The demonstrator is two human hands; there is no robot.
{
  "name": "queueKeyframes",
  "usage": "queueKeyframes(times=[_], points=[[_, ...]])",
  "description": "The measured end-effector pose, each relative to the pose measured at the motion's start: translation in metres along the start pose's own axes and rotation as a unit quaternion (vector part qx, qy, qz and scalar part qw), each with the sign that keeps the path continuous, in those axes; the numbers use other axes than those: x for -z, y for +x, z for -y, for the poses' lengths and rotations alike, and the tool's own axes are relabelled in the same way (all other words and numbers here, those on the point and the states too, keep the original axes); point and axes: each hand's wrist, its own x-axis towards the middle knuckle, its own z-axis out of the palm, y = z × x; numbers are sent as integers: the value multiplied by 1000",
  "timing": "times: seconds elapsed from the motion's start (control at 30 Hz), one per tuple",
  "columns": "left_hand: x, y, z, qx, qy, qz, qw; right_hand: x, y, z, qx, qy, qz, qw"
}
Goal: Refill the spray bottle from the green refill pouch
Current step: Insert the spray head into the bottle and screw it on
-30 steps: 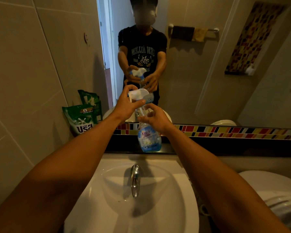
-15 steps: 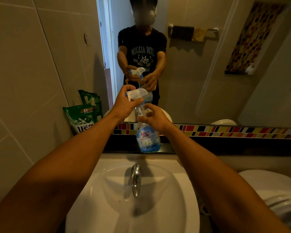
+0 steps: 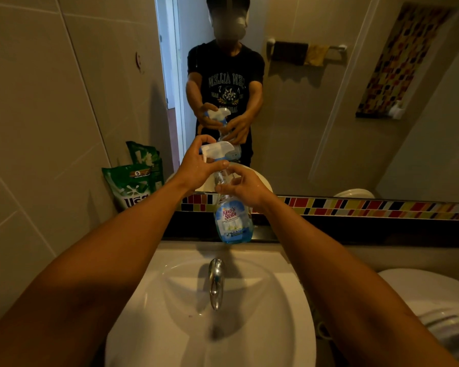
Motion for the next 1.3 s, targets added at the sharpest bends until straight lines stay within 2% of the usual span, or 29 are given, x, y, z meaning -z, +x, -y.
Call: queueKeyframes(times=[0.2,0.37,0.73,0.93,1.13,1.3], points=[[0,4,4,34,12,12,999,-4,3,-3,-13,-12,-16,1000],[1,3,7,2,5,-8,1000,-7,3,1,-6,-22,-22,999],[1,3,6,-11,0,-10,1000,-6,2,5,7,-21,-16,1000],[7,5,11,-1,9,5,1000,-7,2,1,-7,-23,-8,1000],[6,2,11,-2,1,-2,1000,-15,3,5,13,-40,-33,999],[7,1,11,4,-37,-19,999,-9,3,5,8,-16,-3,1000]])
